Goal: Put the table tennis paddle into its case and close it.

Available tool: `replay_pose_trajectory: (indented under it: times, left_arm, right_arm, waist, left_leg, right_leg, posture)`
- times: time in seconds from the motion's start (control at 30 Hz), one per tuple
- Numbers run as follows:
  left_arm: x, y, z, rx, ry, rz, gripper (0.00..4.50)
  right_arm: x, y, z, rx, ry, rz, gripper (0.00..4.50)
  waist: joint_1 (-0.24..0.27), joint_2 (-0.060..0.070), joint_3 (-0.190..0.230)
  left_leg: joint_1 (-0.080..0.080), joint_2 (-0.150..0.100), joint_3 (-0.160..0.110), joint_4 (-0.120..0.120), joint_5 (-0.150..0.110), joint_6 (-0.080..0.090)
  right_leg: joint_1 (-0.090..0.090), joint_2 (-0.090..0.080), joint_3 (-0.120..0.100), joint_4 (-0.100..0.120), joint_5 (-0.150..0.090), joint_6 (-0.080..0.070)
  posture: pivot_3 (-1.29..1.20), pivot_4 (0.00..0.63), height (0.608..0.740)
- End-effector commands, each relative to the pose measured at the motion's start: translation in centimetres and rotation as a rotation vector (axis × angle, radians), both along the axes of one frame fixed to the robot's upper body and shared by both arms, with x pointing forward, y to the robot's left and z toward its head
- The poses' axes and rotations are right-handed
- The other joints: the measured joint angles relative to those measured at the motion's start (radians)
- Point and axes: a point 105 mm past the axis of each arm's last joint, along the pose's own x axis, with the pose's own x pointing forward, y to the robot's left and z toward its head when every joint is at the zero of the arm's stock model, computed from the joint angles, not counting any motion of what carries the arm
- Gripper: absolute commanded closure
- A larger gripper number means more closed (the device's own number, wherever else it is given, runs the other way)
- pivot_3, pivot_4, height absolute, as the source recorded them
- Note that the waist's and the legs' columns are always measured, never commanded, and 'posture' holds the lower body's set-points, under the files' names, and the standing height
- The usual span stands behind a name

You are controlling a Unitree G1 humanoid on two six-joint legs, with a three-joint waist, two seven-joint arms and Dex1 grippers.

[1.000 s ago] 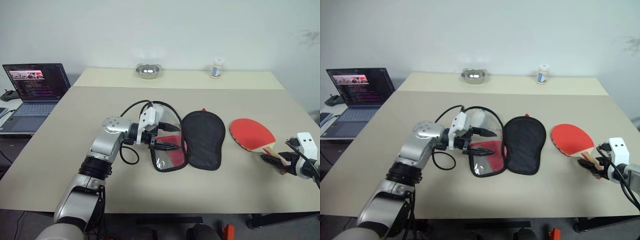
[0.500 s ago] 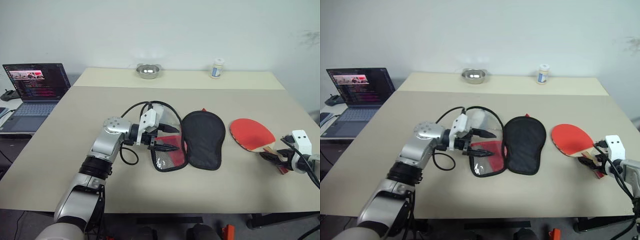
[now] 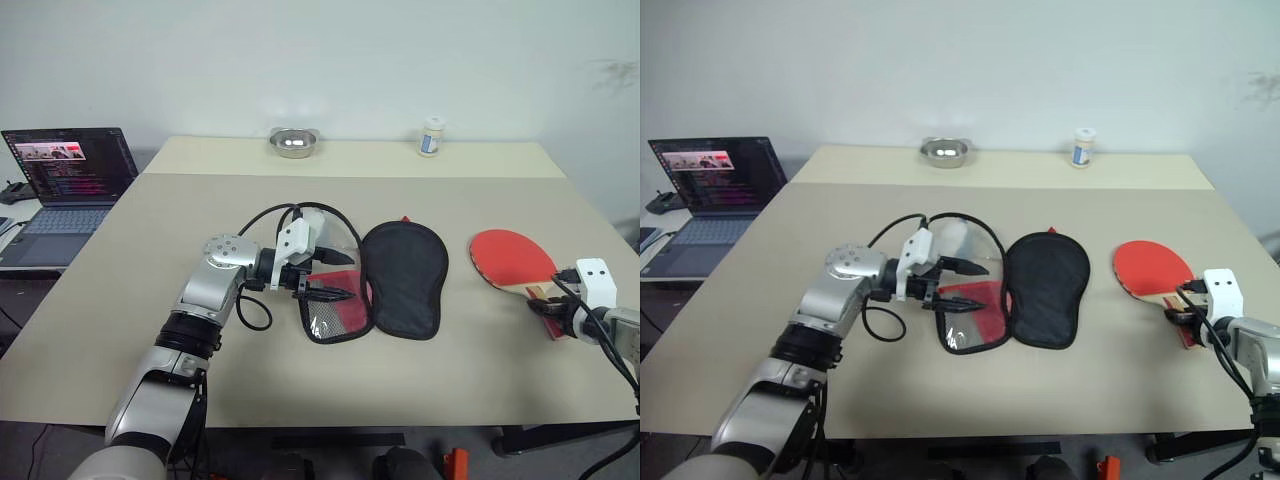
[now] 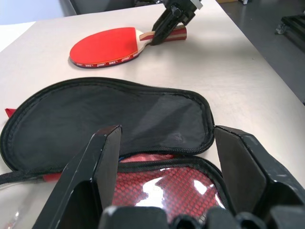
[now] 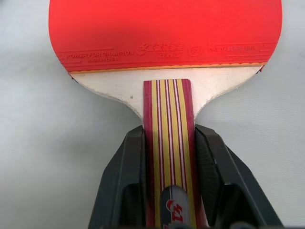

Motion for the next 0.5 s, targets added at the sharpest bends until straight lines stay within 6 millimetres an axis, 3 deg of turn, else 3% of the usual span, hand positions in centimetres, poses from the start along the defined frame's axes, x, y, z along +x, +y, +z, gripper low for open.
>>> replay_pose_trajectory:
  times: [0.03, 0.17, 0.27, 0.33, 0.5]
  left_arm:
    - [0.4, 0.6, 1.2, -0.011, -0.054, 0.026, 1.16]
    - [0.8, 1.4, 1.2, -0.008, -0.059, 0.064, 1.16]
    - [0.8, 1.6, 1.1, -0.002, -0.06, 0.07, 1.16]
    - [0.8, 1.7, 0.9, 0.002, -0.059, 0.072, 1.16]
    - [0.8, 1.5, 0.9, 0.002, -0.062, 0.07, 1.16]
  right_arm:
    - [0.7, 0.6, 5.4, -0.005, -0.173, -0.002, 3.45]
    - [0.7, 3.2, 10.1, 0.017, -0.304, 0.044, 3.45]
    - [0.5, 6.3, 11.3, 0.052, -0.346, 0.092, 3.45]
    - [0.5, 9.8, 11.4, 0.119, -0.367, 0.125, 3.45]
    - [0.5, 16.5, 9.8, 0.256, -0.346, 0.151, 3.45]
  waist:
    - [-0.002, 0.003, 0.002]
    - [-0.007, 0.005, 0.003]
    - [-0.008, 0.005, 0.003]
    - [-0.01, 0.005, 0.003]
    - [-0.01, 0.005, 0.003]
  left_leg:
    - [0.0, 0.0, 0.0, 0.0, 0.0, 0.0]
    - [-0.001, 0.0, 0.001, 0.0, 0.0, 0.0]
    - [-0.002, 0.0, 0.001, 0.0, 0.0, 0.0]
    - [-0.002, 0.002, 0.001, -0.001, 0.0, 0.0]
    - [-0.005, 0.003, 0.0, -0.001, 0.001, -0.001]
  right_leg:
    - [0.0, 0.0, 0.0, 0.0, 0.0, 0.0]
    - [-0.002, 0.0, 0.001, 0.001, 0.0, 0.0]
    - [-0.003, 0.0, 0.001, 0.001, 0.0, 0.0]
    - [-0.003, -0.001, 0.001, 0.001, 0.0, 0.0]
    - [-0.008, -0.001, 0.001, 0.005, 0.001, -0.002]
  posture:
    - [0.0, 0.15, 0.74]
    - [0.0, 0.15, 0.74]
    - [0.0, 0.15, 0.74]
    - [0.0, 0.15, 0.74]
    - [0.0, 0.15, 0.74]
